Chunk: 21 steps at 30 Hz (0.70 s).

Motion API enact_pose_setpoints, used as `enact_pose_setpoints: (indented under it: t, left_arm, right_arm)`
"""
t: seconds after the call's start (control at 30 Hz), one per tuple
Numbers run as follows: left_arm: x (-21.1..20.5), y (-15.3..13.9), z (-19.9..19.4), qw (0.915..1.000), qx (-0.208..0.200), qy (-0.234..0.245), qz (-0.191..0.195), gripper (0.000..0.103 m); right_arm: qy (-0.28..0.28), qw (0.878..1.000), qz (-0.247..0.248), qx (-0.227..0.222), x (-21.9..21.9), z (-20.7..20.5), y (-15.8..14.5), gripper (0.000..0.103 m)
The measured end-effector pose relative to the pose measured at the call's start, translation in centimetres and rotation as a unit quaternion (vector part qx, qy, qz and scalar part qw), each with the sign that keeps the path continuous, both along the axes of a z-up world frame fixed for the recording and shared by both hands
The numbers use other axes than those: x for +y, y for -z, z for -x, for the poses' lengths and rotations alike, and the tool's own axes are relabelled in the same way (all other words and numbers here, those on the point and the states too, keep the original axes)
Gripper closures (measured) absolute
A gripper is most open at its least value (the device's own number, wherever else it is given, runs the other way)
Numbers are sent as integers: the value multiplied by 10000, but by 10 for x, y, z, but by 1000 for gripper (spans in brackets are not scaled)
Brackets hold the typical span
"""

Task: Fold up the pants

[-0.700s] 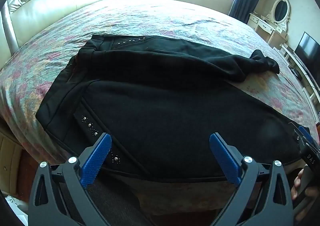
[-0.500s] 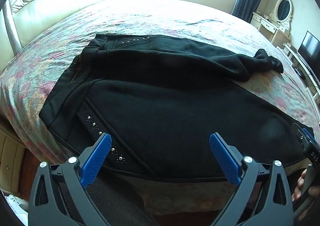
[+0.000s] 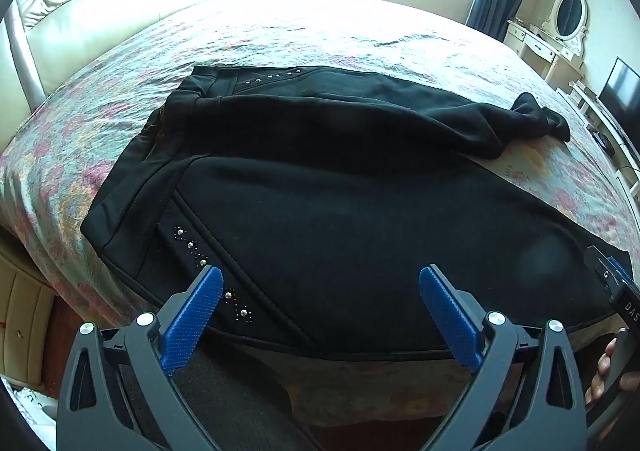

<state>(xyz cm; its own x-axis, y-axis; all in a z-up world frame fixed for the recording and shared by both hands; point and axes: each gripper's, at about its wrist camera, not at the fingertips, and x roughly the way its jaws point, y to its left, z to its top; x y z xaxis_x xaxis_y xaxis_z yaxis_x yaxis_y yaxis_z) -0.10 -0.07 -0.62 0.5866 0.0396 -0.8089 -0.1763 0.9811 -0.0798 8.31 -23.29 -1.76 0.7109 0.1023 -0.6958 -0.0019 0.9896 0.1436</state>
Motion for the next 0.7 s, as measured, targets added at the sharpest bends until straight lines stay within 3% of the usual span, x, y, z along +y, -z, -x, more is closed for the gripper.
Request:
enact_pose_setpoints:
  t: [0.7]
  left_arm:
    - [-5,1,0,9999,40,92,-50,5]
  right_arm:
    - [-49,10000,-22,51,3,3,1,2]
